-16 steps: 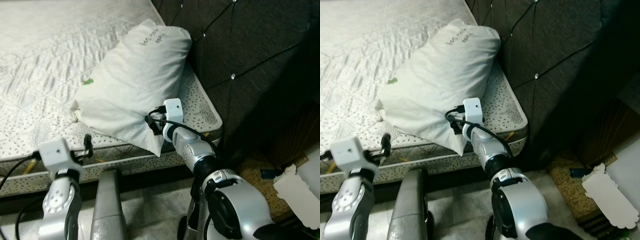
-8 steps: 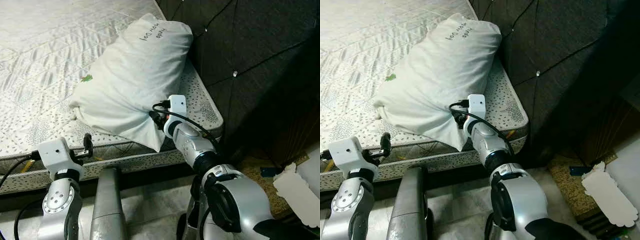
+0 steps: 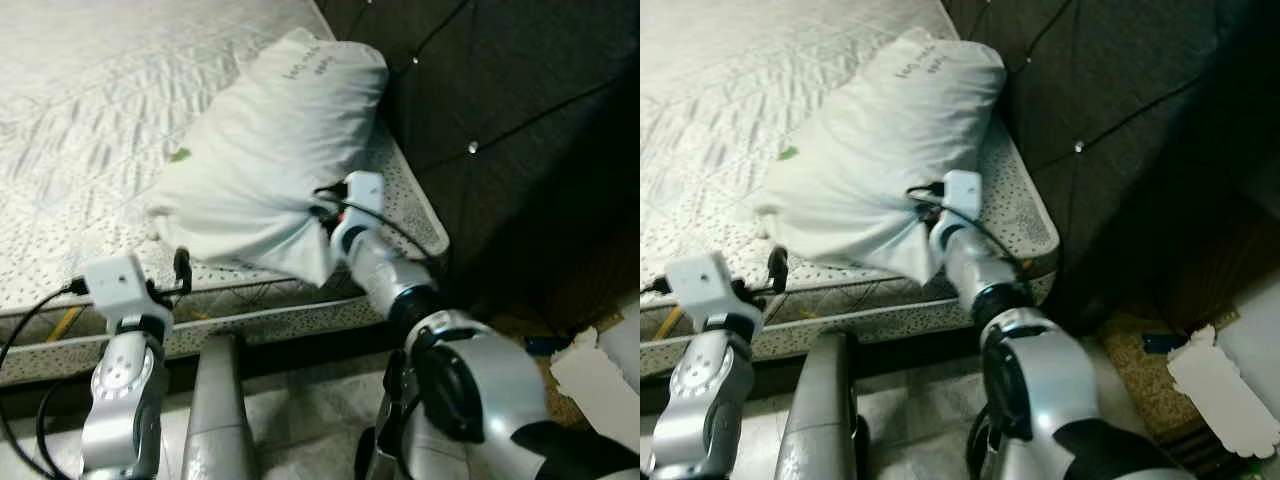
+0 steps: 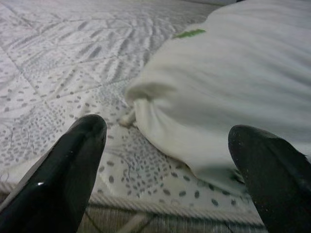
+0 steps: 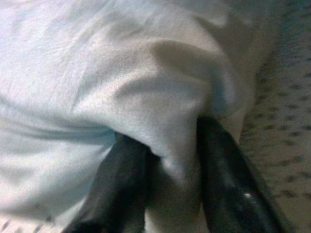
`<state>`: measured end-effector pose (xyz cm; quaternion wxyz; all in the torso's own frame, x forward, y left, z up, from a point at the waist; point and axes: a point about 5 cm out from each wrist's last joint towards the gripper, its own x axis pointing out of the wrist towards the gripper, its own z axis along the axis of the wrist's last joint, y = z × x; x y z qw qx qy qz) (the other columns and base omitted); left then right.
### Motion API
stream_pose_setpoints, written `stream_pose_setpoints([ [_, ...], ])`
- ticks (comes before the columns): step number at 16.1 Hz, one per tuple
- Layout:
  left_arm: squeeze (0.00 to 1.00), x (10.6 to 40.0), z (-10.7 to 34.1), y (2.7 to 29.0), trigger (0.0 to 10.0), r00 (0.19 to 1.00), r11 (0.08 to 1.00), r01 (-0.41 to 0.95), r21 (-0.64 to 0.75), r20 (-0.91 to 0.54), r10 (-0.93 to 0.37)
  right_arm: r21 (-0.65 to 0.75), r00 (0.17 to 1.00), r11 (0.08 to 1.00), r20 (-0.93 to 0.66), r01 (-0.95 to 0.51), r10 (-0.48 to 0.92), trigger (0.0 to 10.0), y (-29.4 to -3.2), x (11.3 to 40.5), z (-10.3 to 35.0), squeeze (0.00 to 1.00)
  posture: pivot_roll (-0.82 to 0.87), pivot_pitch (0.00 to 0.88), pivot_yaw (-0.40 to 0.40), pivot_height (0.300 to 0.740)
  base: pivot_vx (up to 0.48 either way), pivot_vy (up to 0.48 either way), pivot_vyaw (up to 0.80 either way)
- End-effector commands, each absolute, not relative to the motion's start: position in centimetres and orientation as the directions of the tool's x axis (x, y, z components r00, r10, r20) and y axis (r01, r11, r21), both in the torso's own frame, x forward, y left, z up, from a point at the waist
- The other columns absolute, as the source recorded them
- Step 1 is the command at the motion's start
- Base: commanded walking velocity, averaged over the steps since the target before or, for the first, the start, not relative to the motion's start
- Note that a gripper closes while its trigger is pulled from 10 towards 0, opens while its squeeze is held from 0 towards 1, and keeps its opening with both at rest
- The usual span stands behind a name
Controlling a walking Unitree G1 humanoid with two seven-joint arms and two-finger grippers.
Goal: Clean up the room
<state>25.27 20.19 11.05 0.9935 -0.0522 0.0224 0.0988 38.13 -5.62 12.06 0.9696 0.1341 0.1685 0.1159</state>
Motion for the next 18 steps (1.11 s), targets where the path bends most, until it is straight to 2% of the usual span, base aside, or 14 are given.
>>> stream_pose_setpoints([
  [1, 0.0, 25.4, 10.7, 20.4, 10.0, 0.978, 0.975, -0.202, -0.093, -0.069, 0.196, 0.308, 0.953, 0.945, -0.241, -0.106, 0.186, 0.0, -7.5, 39.2, 13.7, 0.0, 0.22, 0.033, -0.026, 0.515, 0.0, 0.0, 0.0],
  [3, 0.0, 25.9, 10.7, 20.2, 10.0, 0.978, 0.974, -0.205, -0.097, -0.063, 0.2, 0.297, 0.968, 0.954, -0.225, -0.04, 0.111, 0.0, -9.3, 39.7, 14.2, 0.0, 0.21, 0.006, -0.029, 0.515, 0.0, 0.0, 0.0],
  [7, 0.0, 26.7, 10.7, 20.2, 10.0, 0.979, 0.974, -0.202, -0.104, -0.053, 0.197, 0.205, 0.993, 0.973, -0.087, 0.101, -0.085, 0.0, -15.8, 40.9, 17.4, 0.0, 0.18, 0.0, -0.019, 0.515, 0.0, 0.0, 0.0],
  [8, 0.0, 26.9, 10.7, 20.3, 10.0, 0.979, 0.974, -0.201, -0.102, -0.051, 0.197, 0.19, 0.991, 0.974, -0.068, 0.127, -0.116, 0.0, -17.1, 40.8, 17.8, 0.0, 0.17, 0.0, -0.017, 0.515, 0.0, 0.0, 0.0],
  [9, 0.0, 27.4, 10.8, 20.4, 10.0, 0.979, 0.974, -0.202, -0.101, -0.043, 0.198, 0.146, 0.983, 0.972, -0.031, 0.182, -0.179, 0.0, -20.1, 40.6, 18.3, 0.0, 0.16, 0.0, -0.013, 0.515, 0.0, 0.0, 0.0],
  [12, 0.0, 28.4, 11.1, 20.1, 10.0, 0.982, 0.976, -0.189, -0.106, -0.028, 0.187, 0.087, 0.97, 0.966, -0.022, 0.244, -0.243, 0.0, -23.4, 39.7, 17.9, 0.0, 0.13, 0.0, -0.005, 0.515, 0.0, 0.0, 0.0],
  [14, 0.0, 28.8, 11.0, 19.8, 10.0, 0.985, 0.979, -0.175, -0.107, -0.027, 0.173, 0.051, 0.97, 0.969, -0.035, 0.241, -0.24, 0.0, -23.7, 39.0, 16.5, 0.0, 0.11, 0.0, 0.001, 0.515, 0.0, 0.0, 0.0],
  [18, 0.0, 29.1, 10.9, 19.8, 10.0, 0.985, 0.98, -0.171, -0.105, -0.02, 0.17, 0.04, 0.988, 0.991, -0.092, 0.131, -0.127, 0.0, -20.0, 37.3, 11.9, 0.0, 0.11, 0.0, 0.002, 0.515, 0.0, 0.0, 0.0],
])
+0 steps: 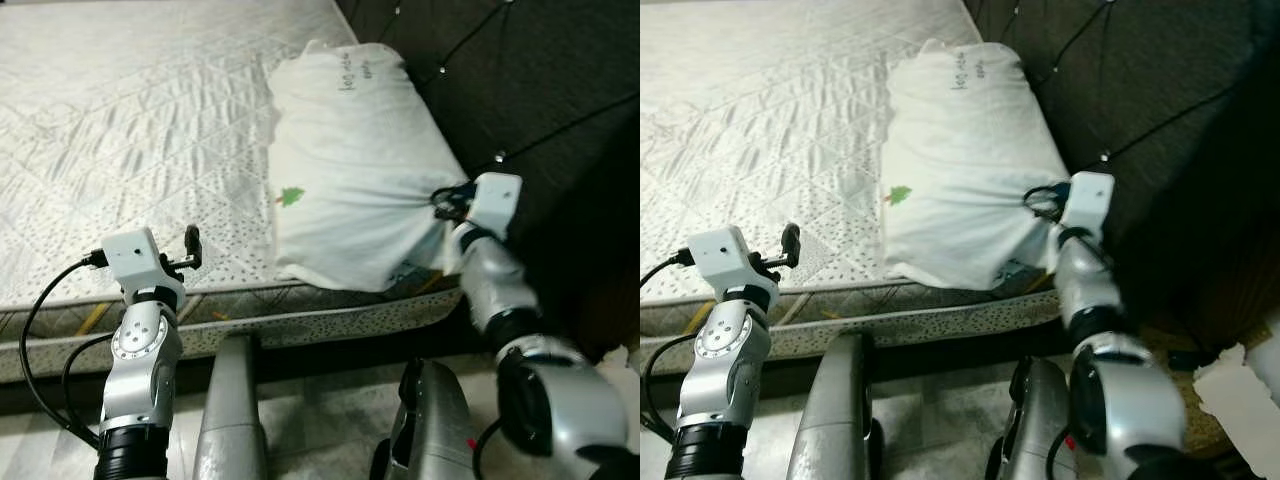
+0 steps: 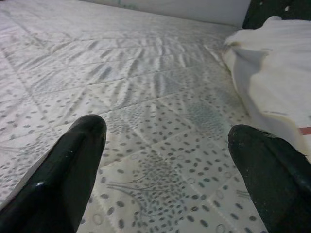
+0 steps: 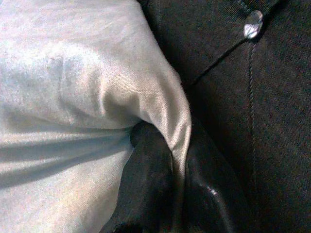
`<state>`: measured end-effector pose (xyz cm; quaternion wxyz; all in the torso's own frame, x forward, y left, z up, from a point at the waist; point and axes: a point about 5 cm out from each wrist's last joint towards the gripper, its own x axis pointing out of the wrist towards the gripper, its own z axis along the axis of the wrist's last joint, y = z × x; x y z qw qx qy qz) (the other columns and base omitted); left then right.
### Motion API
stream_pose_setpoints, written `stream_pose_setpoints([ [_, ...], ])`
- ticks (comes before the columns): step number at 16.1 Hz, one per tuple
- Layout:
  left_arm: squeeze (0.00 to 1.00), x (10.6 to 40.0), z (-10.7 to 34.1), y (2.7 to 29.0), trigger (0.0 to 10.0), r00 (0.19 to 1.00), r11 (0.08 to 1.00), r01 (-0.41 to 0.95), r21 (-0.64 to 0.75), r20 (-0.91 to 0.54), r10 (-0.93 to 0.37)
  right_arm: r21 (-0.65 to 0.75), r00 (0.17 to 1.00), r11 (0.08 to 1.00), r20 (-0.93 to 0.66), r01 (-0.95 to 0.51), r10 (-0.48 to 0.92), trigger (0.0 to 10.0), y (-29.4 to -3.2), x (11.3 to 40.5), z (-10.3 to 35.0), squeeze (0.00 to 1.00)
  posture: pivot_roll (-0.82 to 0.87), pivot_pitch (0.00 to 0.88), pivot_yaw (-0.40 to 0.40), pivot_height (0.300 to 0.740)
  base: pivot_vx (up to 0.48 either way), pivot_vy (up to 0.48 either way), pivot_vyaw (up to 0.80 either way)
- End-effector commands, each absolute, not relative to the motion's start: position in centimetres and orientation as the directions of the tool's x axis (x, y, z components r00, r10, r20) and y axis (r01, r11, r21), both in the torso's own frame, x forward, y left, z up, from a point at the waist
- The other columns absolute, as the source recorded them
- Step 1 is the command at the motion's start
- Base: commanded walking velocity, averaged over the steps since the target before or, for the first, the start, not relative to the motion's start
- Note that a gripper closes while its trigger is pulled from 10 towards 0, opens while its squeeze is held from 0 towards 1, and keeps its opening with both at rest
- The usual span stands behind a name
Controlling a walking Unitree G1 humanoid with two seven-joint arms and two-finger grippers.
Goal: Clean up the room
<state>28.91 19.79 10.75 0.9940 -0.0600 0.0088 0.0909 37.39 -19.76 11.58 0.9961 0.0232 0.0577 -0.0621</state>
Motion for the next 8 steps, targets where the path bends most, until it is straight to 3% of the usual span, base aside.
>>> stream_pose_setpoints([
  [1, 0.0, 29.2, 10.9, 19.8, 10.0, 0.985, 0.98, -0.172, -0.104, -0.016, 0.171, 0.051, 0.988, 0.991, -0.104, 0.123, -0.117, 0.0, -19.2, 37.3, 11.5, 0.0, 0.11, 0.0, 0.003, 0.515, 0.0, 0.0, 0.0],
  [5, 0.0, 29.5, 11.0, 19.9, 10.0, 0.984, 0.98, -0.176, -0.094, -0.003, 0.176, 0.062, 0.993, 0.994, -0.087, 0.085, -0.079, 0.0, -17.9, 38.4, 12.9, 0.0, 0.11, 0.0, 0.005, 0.515, 0.0, 0.0, 0.0],
  [8, 0.0, 29.6, 11.1, 20.0, 10.0, 0.983, 0.979, -0.182, -0.092, 0.001, 0.183, 0.064, 0.993, 0.993, -0.077, 0.096, -0.091, 0.0, -18.4, 39.5, 15.0, 0.0, 0.12, 0.0, -0.001, 0.515, 0.0, 0.0, 0.0],
])
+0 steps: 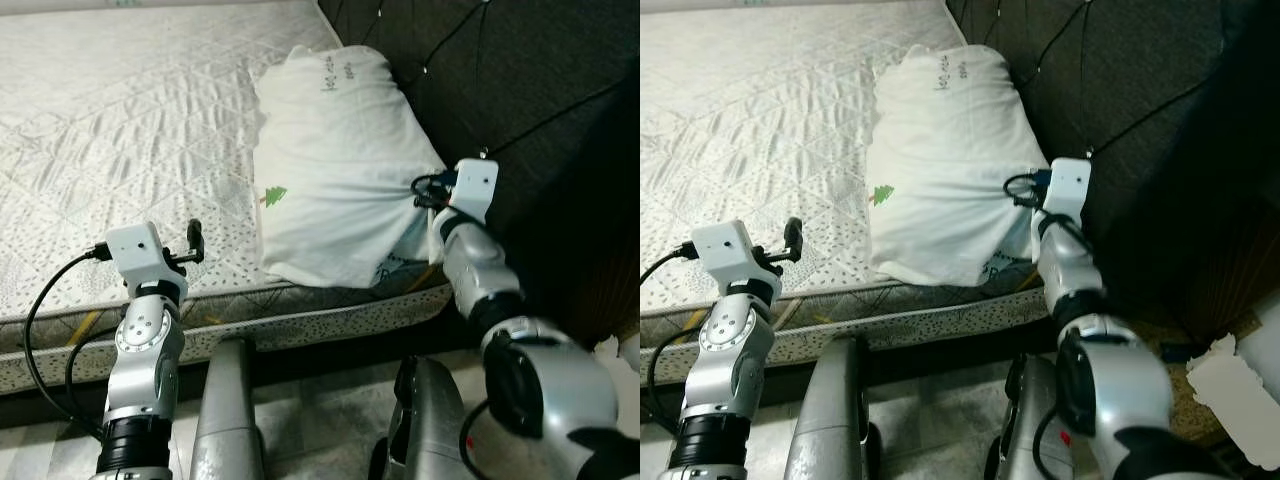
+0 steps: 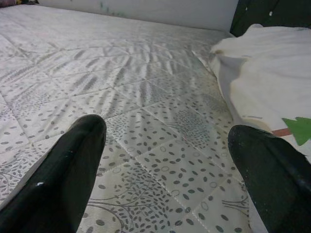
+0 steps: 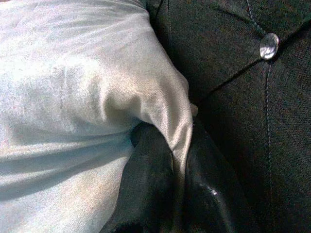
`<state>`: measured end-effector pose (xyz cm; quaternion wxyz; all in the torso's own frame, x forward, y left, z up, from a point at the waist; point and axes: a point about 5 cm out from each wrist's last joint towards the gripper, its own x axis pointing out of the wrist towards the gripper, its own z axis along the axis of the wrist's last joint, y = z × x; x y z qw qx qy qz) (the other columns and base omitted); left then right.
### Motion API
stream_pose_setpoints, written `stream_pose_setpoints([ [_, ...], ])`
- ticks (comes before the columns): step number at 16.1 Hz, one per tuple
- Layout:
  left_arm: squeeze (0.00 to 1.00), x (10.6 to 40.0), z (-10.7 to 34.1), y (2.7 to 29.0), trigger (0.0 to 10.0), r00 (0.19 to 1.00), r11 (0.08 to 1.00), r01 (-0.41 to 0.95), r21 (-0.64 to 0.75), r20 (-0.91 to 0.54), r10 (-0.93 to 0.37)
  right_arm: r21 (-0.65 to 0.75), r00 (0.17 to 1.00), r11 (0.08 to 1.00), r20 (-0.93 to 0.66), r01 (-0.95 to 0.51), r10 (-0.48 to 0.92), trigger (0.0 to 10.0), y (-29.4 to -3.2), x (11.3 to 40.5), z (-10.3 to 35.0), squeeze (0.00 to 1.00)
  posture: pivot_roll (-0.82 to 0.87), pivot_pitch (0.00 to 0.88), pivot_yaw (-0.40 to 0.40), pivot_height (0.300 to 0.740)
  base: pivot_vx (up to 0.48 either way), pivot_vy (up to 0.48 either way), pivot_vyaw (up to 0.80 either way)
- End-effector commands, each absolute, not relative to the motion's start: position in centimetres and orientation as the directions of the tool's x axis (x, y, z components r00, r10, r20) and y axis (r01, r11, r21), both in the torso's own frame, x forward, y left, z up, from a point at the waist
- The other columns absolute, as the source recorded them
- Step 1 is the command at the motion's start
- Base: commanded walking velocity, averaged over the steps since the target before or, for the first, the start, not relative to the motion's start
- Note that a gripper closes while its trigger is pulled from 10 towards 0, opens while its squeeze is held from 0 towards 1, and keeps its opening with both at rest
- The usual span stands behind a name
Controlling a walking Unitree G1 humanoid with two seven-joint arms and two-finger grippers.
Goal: Clean up the room
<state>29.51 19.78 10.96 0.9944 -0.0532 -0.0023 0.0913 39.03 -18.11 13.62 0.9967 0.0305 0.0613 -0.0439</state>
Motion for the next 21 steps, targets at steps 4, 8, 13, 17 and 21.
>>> stream_pose_setpoints([
  [4, 0.0, 29.2, 10.8, 20.7, 10.0, 0.975, 0.973, -0.22, -0.068, 0.0, 0.22, 0.059, 0.971, 0.97, 0.003, 0.237, -0.238, 0.0, -23.0, 40.3, 19.3, 0.0, 0.13, 0.0, -0.011, 0.515, 0.0, 0.0, 0.0],
  [8, 0.0, 29.5, 10.9, 20.3, 10.0, 0.982, 0.981, -0.189, -0.046, 0.01, 0.19, 0.043, 0.949, 0.948, 0.007, 0.315, -0.316, 2.2, -25.8, 39.6, 19.6, 0.0, 0.12, 0.0, 0.0, 0.515, 0.0, 0.0, 0.0],
  [13, 0.0, 29.9, 11.0, 19.6, 10.0, 0.989, 0.988, -0.146, -0.053, 0.01, 0.146, -0.011, 0.981, 0.988, -0.121, 0.151, -0.151, 10.0, -21.2, 38.7, 13.8, 1.0, 0.11, 0.0, 0.014, 0.515, 0.0, 0.0, 0.0],
  [17, 0.0, 30.1, 11.3, 19.6, 10.0, 0.989, 0.989, -0.142, -0.049, 0.02, 0.144, -0.034, 0.982, 0.987, -0.096, 0.158, -0.161, 10.0, -20.4, 38.9, 14.1, 1.0, 0.11, 0.0, 0.01, 0.515, 0.0, 0.0, 0.0],
  [21, 0.0, 30.1, 12.3, 19.5, 10.0, 0.982, 0.98, -0.175, -0.098, 0.055, 0.181, -0.017, 0.994, 0.994, 0.028, 0.11, -0.109, 10.0, -17.7, 38.9, 15.2, 1.0, 0.1, 0.0, 0.004, 0.515, 0.0, 0.0, 0.0],
])
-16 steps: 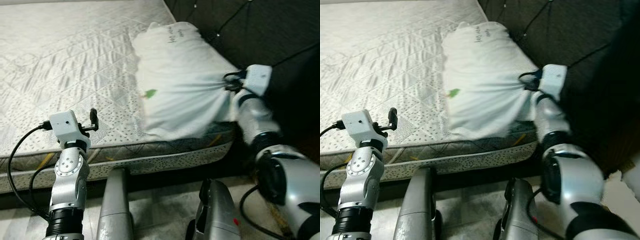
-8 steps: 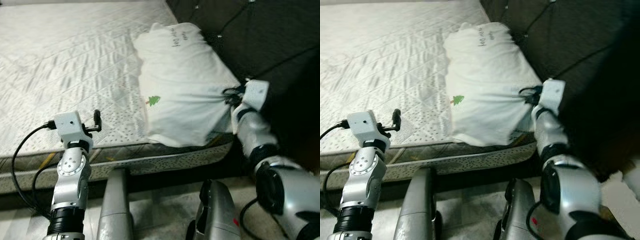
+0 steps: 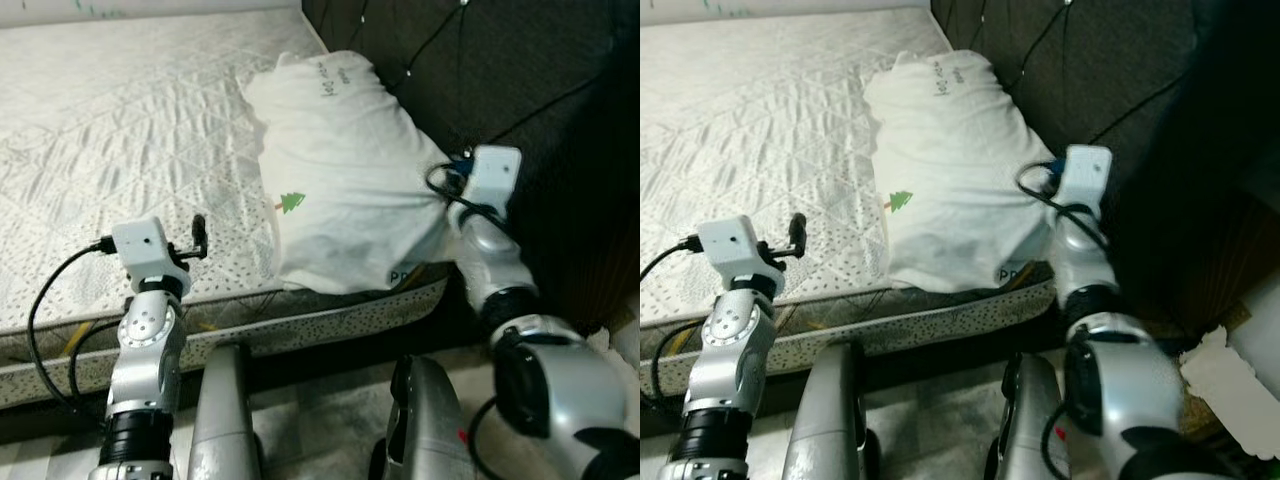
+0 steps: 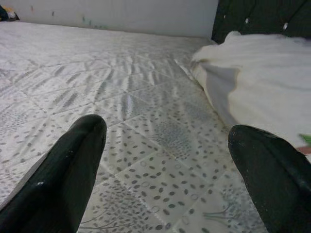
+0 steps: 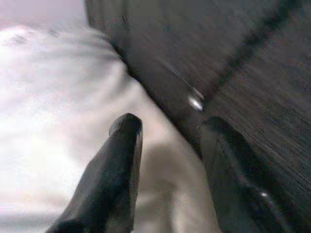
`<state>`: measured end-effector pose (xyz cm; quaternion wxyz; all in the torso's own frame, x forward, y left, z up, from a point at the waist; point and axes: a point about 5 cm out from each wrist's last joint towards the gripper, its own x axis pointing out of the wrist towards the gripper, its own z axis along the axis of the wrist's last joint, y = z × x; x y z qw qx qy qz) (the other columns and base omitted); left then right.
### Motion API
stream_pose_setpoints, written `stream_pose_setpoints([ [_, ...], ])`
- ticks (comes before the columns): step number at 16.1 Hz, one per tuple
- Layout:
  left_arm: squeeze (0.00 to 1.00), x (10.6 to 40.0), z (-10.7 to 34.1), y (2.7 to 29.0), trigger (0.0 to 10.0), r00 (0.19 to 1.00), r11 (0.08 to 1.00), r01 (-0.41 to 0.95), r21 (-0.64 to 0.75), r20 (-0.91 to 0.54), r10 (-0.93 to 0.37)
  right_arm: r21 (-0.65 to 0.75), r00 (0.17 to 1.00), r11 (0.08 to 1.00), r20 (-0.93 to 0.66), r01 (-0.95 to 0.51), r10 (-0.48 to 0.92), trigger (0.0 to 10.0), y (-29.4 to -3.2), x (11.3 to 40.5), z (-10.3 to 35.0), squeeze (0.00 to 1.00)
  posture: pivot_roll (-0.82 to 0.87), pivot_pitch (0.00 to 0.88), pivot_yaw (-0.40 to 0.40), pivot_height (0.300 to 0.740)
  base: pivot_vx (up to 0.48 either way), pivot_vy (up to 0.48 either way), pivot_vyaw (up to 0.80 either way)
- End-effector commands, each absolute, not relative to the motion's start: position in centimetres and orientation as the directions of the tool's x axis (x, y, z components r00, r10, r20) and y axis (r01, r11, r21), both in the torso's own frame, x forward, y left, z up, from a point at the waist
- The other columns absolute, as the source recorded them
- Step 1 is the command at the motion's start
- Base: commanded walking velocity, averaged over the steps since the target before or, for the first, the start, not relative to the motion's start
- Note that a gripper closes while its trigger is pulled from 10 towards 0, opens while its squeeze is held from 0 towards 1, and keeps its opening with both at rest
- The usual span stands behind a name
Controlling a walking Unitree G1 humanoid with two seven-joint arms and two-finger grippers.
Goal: Clean up the room
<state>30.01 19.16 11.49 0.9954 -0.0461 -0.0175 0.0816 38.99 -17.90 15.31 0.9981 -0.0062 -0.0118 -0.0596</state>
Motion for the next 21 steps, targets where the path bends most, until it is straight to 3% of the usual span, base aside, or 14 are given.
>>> stream_pose_setpoints([
  [1, 0.0, 30.2, 12.6, 19.4, 10.0, 0.979, 0.978, -0.185, -0.094, 0.066, 0.192, -0.009, 0.997, 0.998, 0.042, 0.069, -0.068, 10.0, -16.6, 38.6, 14.9, 1.0, 0.1, 0.0, 0.002, 0.515, 0.0, 0.0, 0.0],
  [3, 0.0, 30.3, 13.5, 18.4, 10.0, 0.981, 0.98, -0.159, -0.117, 0.094, 0.17, -0.005, 0.991, 0.994, 0.077, -0.11, 0.111, 10.0, -12.3, 37.0, 13.6, 1.0, 0.1, 0.002, -0.003, 0.515, 0.0, 0.0, 0.0],
  [6, 0.0, 29.5, 12.4, 18.3, 10.0, 0.984, 0.979, -0.162, -0.122, 0.059, 0.17, -0.049, 0.94, 0.956, 0.173, -0.289, 0.293, 10.0, -8.9, 34.7, 13.6, 1.0, 0.09, 0.0, -0.001, 0.515, 0.0, 0.0, 0.0],
  [10, 0.0, 29.2, 12.1, 18.5, 10.0, 0.983, 0.977, -0.169, -0.129, 0.05, 0.176, -0.056, 0.947, 0.961, 0.163, -0.272, 0.278, 10.0, -9.4, 34.4, 13.4, 1.0, 0.1, 0.0, -0.01, 0.515, 0.0, 0.0, 0.0],
  [11, 0.0, 29.2, 12.3, 18.6, 10.0, 0.982, 0.978, -0.169, -0.124, 0.065, 0.178, -0.04, 0.951, 0.963, 0.151, -0.266, 0.269, 10.0, -9.5, 34.3, 13.3, 0.0, 0.1, 0.0, -0.011, 0.515, 0.0, 0.0, 0.0],
  [14, 0.0, 29.9, 12.7, 18.7, 10.0, 0.981, 0.978, -0.169, -0.123, 0.08, 0.179, -0.038, 0.946, 0.961, 0.172, -0.273, 0.276, 10.0, -9.2, 34.7, 14.2, 0.0, 0.1, 0.0, -0.012, 0.515, 0.0, 0.0, 0.0],
  [21, 0.0, 30.1, 12.5, 18.2, 10.0, 0.983, 0.98, -0.154, -0.128, 0.076, 0.165, -0.011, 0.947, 0.962, 0.177, -0.271, 0.269, 10.0, -8.7, 35.2, 14.9, 0.0, 0.1, 0.0, -0.01, 0.601, 0.0, 0.0, 0.0],
])
